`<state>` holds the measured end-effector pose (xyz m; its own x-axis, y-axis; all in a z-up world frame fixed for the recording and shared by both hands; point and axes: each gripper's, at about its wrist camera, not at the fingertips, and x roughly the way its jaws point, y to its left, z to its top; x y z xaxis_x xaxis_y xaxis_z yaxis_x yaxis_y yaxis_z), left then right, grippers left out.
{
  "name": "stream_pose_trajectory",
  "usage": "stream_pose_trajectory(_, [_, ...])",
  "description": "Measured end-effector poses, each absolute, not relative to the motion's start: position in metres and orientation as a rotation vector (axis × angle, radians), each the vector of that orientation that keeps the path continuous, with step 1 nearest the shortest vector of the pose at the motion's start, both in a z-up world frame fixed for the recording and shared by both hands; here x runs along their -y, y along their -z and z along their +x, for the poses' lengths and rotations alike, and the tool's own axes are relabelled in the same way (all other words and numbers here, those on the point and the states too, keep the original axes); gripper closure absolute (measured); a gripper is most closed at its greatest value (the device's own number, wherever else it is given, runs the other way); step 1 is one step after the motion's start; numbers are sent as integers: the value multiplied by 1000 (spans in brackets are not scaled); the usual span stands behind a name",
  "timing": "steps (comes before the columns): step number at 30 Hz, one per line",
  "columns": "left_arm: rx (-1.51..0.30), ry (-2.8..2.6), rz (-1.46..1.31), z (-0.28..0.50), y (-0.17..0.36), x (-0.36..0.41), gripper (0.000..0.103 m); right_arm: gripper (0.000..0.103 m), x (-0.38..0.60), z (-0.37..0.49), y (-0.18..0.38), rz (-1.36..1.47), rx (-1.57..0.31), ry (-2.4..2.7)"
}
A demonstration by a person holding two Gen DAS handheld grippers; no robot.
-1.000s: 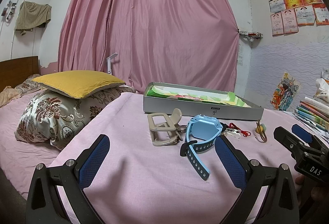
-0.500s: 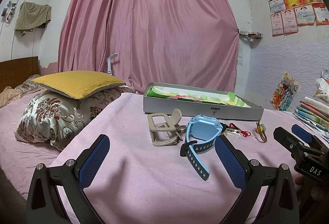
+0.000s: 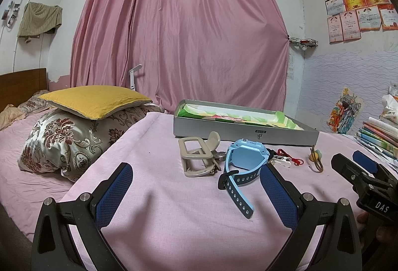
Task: Organize jewelry
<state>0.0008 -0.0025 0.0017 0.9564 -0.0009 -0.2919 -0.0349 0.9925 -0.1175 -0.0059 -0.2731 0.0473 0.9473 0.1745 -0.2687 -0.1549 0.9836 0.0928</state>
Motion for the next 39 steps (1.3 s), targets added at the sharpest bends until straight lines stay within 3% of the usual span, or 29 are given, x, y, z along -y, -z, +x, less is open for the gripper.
stream_pose_trajectory(16, [-292, 56, -79, 8, -21, 7, 0, 1, 280, 3, -61, 2, -392, -203])
stream_pose_trajectory(23, [-373, 203, -66, 29, -33, 14, 1, 1, 301, 34, -90, -27, -513, -237])
stream_pose_trajectory(31, [-482, 277, -73, 57, -31, 28, 3, 2, 314, 76, -84, -34, -676, -273])
stream_pose_trajectory(33, [-517, 280, -63, 66, -28, 31, 3, 6, 313, 86, -79, -42, -704, -281])
stream_pose_trajectory(35, [-568, 296, -62, 75, -25, 33, 7, 19, 310, 95, -72, -60, -738, -285])
stream_pose_trajectory(39, [-618, 310, -39, 86, -25, 38, 12, 33, 306, 112, -63, -87, -808, -294])
